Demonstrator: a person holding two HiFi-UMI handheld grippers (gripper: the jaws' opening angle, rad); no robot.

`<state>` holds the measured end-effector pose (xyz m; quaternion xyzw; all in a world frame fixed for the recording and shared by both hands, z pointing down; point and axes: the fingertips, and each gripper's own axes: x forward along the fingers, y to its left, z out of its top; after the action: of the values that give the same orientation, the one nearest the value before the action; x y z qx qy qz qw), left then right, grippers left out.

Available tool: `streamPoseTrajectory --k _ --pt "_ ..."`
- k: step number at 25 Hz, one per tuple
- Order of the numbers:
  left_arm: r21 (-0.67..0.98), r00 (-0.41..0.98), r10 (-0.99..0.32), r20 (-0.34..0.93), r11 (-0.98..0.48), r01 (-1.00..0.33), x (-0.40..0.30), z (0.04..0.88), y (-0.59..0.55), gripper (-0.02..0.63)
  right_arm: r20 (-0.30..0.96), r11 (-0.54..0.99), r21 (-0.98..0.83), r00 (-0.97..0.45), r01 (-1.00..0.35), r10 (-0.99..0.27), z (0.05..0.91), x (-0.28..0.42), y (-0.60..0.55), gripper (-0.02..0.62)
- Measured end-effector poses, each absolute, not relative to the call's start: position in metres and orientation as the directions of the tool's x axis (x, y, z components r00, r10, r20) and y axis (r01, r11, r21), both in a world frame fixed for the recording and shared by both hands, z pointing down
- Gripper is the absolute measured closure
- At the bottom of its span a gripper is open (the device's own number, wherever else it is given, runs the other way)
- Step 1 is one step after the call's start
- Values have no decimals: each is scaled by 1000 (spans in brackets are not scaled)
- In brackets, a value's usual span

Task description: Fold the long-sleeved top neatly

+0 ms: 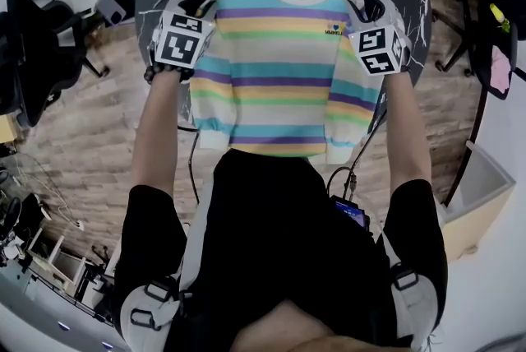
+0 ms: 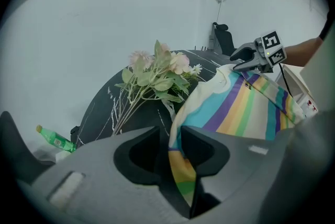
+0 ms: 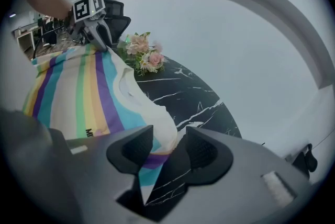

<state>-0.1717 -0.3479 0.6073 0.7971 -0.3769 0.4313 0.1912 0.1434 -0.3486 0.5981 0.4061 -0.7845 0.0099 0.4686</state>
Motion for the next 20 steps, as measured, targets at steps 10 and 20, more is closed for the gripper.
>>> streamPoseTrajectory --k 10,20 --pt "-64 331 -490 807 -629 -775 -162 589 -324 471 729 635 317 -247 -705 -638 585 151 -308 402" --pt "-156 222 -577 786 -532 -832 -180 572 -279 419 720 637 262 -292 -725 -629 569 149 -230 402"
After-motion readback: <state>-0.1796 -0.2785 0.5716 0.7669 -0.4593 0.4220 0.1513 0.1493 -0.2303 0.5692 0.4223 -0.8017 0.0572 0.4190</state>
